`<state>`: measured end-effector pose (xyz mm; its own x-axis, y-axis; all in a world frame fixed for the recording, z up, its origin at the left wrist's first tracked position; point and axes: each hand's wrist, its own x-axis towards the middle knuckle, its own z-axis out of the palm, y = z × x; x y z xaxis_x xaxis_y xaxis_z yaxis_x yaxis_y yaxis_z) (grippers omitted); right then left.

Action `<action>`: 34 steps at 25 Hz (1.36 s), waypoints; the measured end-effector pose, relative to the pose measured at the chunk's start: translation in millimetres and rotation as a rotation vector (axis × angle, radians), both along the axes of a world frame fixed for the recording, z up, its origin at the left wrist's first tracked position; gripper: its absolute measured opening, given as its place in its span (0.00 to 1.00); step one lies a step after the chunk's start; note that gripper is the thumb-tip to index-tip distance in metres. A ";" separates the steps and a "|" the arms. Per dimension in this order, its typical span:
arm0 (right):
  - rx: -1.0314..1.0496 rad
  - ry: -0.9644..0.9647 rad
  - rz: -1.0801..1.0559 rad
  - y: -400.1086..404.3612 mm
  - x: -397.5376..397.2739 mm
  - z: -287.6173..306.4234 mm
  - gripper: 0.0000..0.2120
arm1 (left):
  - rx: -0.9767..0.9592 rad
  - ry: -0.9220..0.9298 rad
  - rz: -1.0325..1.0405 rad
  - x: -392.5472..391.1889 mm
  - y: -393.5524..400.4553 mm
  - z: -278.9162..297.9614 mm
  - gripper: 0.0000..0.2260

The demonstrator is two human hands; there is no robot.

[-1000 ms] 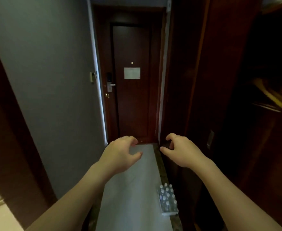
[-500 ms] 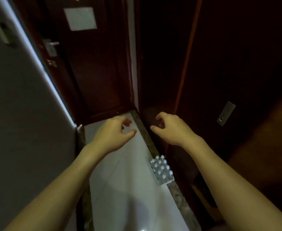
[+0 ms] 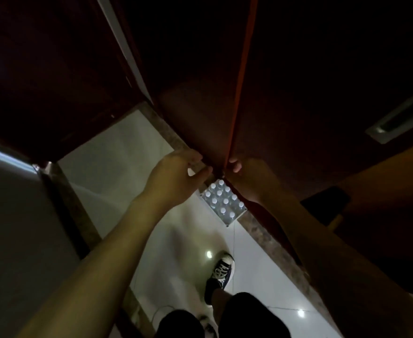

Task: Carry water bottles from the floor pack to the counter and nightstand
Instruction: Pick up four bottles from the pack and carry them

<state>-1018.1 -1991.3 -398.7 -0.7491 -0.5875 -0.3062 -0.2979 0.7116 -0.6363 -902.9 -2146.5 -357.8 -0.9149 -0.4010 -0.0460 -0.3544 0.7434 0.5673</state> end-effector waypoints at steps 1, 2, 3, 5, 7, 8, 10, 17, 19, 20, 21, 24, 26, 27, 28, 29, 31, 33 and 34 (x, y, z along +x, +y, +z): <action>0.020 -0.029 -0.032 -8.7 -5.6 -27.2 0.15 | 0.013 -0.013 -0.025 -11.3 -14.1 -21.4 0.12; 0.046 -0.053 -0.075 -16.4 -10.1 -59.9 0.15 | 0.030 -0.026 -0.049 -23.8 -29.7 -48.3 0.11; 0.073 -0.060 -0.111 -19.6 -11.4 -92.2 0.15 | 0.038 -0.026 -0.066 -34.2 -43.2 -74.9 0.11; 0.158 -0.035 -0.145 -19.5 -7.8 -162.9 0.18 | 0.019 -0.013 -0.092 -52.5 -67.7 -138.8 0.13; 0.234 0.000 -0.178 -15.9 -1.2 -240.5 0.19 | -0.006 0.001 -0.146 -69.7 -86.2 -222.1 0.14; 0.254 0.018 -0.198 -14.3 2.6 -282.8 0.19 | -0.017 0.008 -0.187 -77.9 -92.5 -269.5 0.15; 0.322 0.061 -0.190 -11.8 10.0 -371.0 0.21 | -0.046 -0.006 -0.297 -87.9 -97.0 -372.5 0.15; 0.540 0.187 -0.035 -22.0 10.0 -680.4 0.27 | -0.256 -0.050 -0.672 -114.1 -97.3 -720.0 0.20; 0.577 0.284 0.006 -22.6 4.8 -732.3 0.28 | -0.301 -0.022 -0.734 -125.9 -102.9 -774.5 0.22; 0.582 0.337 0.004 -21.2 3.2 -749.5 0.28 | -0.297 -0.007 -0.763 -130.6 -103.0 -791.9 0.22; 0.562 0.401 -0.006 -18.5 1.7 -760.8 0.26 | -0.287 0.018 -0.791 -134.4 -101.6 -802.5 0.22; 0.423 0.593 -0.005 -6.5 -4.4 -777.3 0.22 | -0.335 0.152 -0.890 -145.3 -89.6 -815.7 0.20; 0.358 0.648 0.067 0.0 -12.8 -780.6 0.23 | -0.384 0.226 -0.988 -153.2 -83.2 -814.8 0.18; 0.339 0.648 0.102 1.9 -17.7 -781.4 0.23 | -0.399 0.252 -1.024 -156.3 -81.1 -814.5 0.17; 0.324 0.641 0.127 2.6 -22.2 -781.2 0.24 | -0.409 0.266 -1.048 -158.2 -80.5 -814.4 0.16; 0.308 0.642 0.148 2.5 -26.1 -780.9 0.23 | -0.418 0.274 -1.071 -159.3 -80.7 -815.3 0.15; 0.269 0.654 0.190 1.2 -29.5 -778.1 0.22 | -0.429 0.294 -1.129 -158.0 -82.6 -817.4 0.12; 0.244 0.640 0.261 0.7 -27.3 -770.0 0.20 | -0.451 0.324 -1.145 -153.7 -85.9 -812.0 0.10; 0.238 0.628 0.284 1.0 -25.4 -760.4 0.20 | -0.454 0.330 -1.130 -152.8 -87.5 -803.7 0.10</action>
